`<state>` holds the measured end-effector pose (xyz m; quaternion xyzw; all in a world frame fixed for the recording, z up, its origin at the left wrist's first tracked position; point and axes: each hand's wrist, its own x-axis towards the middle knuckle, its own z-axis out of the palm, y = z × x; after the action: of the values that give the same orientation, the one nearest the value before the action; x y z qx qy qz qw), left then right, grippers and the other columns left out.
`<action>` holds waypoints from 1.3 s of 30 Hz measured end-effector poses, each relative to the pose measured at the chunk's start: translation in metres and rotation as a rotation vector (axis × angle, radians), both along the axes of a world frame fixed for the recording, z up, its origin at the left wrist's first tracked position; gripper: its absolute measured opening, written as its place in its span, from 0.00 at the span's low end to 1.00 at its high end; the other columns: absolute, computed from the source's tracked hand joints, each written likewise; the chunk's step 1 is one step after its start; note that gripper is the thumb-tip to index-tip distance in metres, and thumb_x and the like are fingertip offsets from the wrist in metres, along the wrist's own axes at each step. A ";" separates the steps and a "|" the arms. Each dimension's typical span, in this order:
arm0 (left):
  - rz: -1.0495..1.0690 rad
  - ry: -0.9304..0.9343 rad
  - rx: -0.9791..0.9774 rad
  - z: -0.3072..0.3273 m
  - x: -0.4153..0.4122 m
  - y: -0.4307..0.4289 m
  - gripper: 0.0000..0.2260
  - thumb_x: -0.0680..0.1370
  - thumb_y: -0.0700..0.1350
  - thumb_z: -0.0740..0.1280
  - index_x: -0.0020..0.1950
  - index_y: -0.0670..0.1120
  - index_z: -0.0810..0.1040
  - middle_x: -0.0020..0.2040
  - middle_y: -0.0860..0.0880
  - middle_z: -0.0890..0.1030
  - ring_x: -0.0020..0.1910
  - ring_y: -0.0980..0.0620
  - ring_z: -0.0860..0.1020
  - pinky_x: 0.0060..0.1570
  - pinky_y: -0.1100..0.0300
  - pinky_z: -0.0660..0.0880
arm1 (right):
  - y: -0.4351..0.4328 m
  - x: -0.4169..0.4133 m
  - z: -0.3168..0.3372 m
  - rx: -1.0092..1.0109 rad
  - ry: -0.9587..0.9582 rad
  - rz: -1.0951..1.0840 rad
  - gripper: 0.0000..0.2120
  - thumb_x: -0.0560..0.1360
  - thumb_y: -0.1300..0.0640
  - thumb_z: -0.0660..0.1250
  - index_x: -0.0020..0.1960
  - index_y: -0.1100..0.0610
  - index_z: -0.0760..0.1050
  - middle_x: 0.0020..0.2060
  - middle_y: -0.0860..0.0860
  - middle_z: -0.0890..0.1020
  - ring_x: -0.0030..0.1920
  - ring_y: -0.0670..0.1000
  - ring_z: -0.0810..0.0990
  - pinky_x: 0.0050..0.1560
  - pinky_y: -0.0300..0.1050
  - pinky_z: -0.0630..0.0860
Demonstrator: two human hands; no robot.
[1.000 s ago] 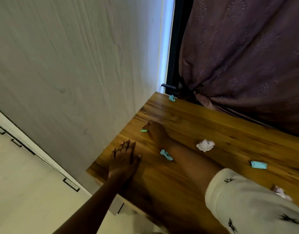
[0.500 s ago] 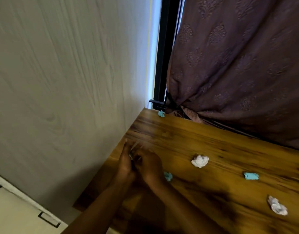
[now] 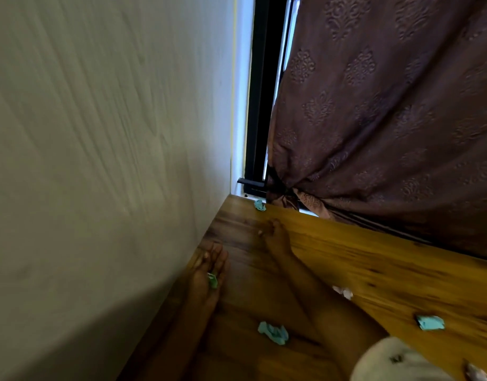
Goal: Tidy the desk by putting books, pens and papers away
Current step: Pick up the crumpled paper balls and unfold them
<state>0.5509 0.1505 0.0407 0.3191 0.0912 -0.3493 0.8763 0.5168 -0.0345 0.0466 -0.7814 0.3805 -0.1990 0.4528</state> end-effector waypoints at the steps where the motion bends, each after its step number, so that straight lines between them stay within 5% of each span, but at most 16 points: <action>1: -0.051 -0.017 -0.023 -0.004 0.000 0.002 0.11 0.82 0.43 0.55 0.57 0.45 0.75 0.68 0.42 0.73 0.49 0.51 0.82 0.42 0.59 0.81 | -0.013 0.007 -0.008 0.000 0.009 -0.037 0.25 0.76 0.62 0.65 0.71 0.58 0.64 0.68 0.58 0.68 0.64 0.58 0.71 0.62 0.46 0.68; 4: -0.186 -0.032 -0.099 -0.024 0.008 0.010 0.17 0.76 0.44 0.64 0.65 0.47 0.77 0.68 0.43 0.74 0.59 0.48 0.79 0.51 0.53 0.79 | -0.040 0.030 -0.021 -0.119 0.043 -0.047 0.30 0.75 0.63 0.64 0.75 0.54 0.57 0.71 0.58 0.64 0.64 0.59 0.71 0.64 0.49 0.69; 7: -0.285 -0.101 -0.160 -0.036 0.014 0.014 0.19 0.84 0.44 0.50 0.75 0.49 0.57 0.74 0.45 0.64 0.73 0.47 0.63 0.70 0.47 0.62 | -0.060 0.057 -0.026 -0.249 0.143 0.014 0.31 0.76 0.61 0.63 0.75 0.49 0.56 0.73 0.57 0.60 0.66 0.61 0.69 0.65 0.53 0.69; 11: -0.436 0.050 -0.229 -0.041 0.021 0.007 0.24 0.72 0.44 0.74 0.67 0.50 0.75 0.67 0.46 0.75 0.63 0.48 0.76 0.55 0.49 0.77 | -0.072 0.077 -0.032 -0.390 0.270 0.068 0.23 0.77 0.58 0.60 0.71 0.49 0.65 0.69 0.57 0.68 0.65 0.59 0.69 0.63 0.49 0.65; 16: -0.408 0.073 -0.255 -0.029 0.022 0.003 0.28 0.67 0.44 0.78 0.66 0.48 0.76 0.66 0.46 0.76 0.63 0.47 0.76 0.53 0.49 0.78 | -0.058 0.056 -0.025 -0.301 0.112 0.080 0.17 0.75 0.62 0.66 0.63 0.57 0.75 0.61 0.57 0.77 0.61 0.57 0.74 0.61 0.44 0.66; 19: -0.376 0.027 -0.256 -0.025 0.017 0.003 0.33 0.55 0.46 0.84 0.59 0.47 0.81 0.62 0.46 0.79 0.58 0.47 0.80 0.47 0.51 0.80 | -0.027 0.013 -0.019 -0.092 -0.061 -0.036 0.14 0.72 0.66 0.68 0.57 0.60 0.78 0.55 0.57 0.80 0.56 0.56 0.78 0.55 0.38 0.70; 23: -0.360 -0.018 -0.242 -0.019 0.001 0.010 0.32 0.56 0.48 0.83 0.59 0.46 0.81 0.63 0.46 0.78 0.60 0.48 0.79 0.50 0.51 0.80 | 0.042 -0.055 -0.004 0.217 -0.333 -0.021 0.13 0.70 0.72 0.68 0.47 0.56 0.78 0.46 0.57 0.83 0.47 0.48 0.82 0.49 0.41 0.76; 26: -0.335 -0.056 -0.266 -0.015 -0.022 0.016 0.32 0.55 0.49 0.84 0.58 0.46 0.82 0.62 0.46 0.79 0.58 0.47 0.80 0.46 0.53 0.81 | 0.097 -0.086 0.014 0.088 -0.345 0.107 0.12 0.69 0.67 0.71 0.45 0.51 0.78 0.43 0.46 0.82 0.42 0.38 0.80 0.44 0.31 0.74; 28: -0.327 -0.100 -0.258 -0.009 -0.039 0.018 0.34 0.56 0.51 0.83 0.60 0.46 0.80 0.61 0.45 0.80 0.56 0.46 0.80 0.47 0.54 0.81 | 0.125 -0.095 0.021 -0.048 -0.227 0.169 0.06 0.67 0.52 0.69 0.44 0.47 0.79 0.44 0.44 0.82 0.46 0.42 0.78 0.48 0.36 0.73; 30: -0.330 -0.121 -0.250 -0.004 -0.052 0.021 0.35 0.57 0.52 0.82 0.62 0.45 0.78 0.61 0.45 0.80 0.58 0.47 0.79 0.54 0.54 0.79 | 0.142 -0.098 0.020 -0.312 -0.071 0.266 0.16 0.68 0.44 0.60 0.46 0.50 0.81 0.45 0.47 0.82 0.49 0.50 0.77 0.50 0.41 0.69; 34: -0.274 -0.098 -0.195 -0.008 -0.059 0.029 0.31 0.53 0.50 0.84 0.53 0.43 0.83 0.53 0.43 0.82 0.51 0.49 0.82 0.44 0.58 0.81 | 0.157 -0.110 0.018 -0.627 -0.024 0.351 0.16 0.71 0.48 0.56 0.48 0.48 0.82 0.44 0.46 0.81 0.48 0.53 0.76 0.46 0.46 0.69; 39: -0.166 -0.038 -0.182 -0.006 -0.058 0.037 0.30 0.42 0.45 0.86 0.43 0.44 0.86 0.47 0.46 0.85 0.45 0.52 0.84 0.37 0.59 0.81 | 0.140 -0.139 0.015 -0.534 -0.119 0.184 0.10 0.72 0.56 0.64 0.52 0.50 0.80 0.48 0.49 0.80 0.52 0.49 0.74 0.49 0.41 0.71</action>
<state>0.4930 0.1876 0.0348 0.2511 0.0158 -0.4212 0.8714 0.3774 0.1056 0.0617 -0.8912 0.2151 -0.2957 0.2685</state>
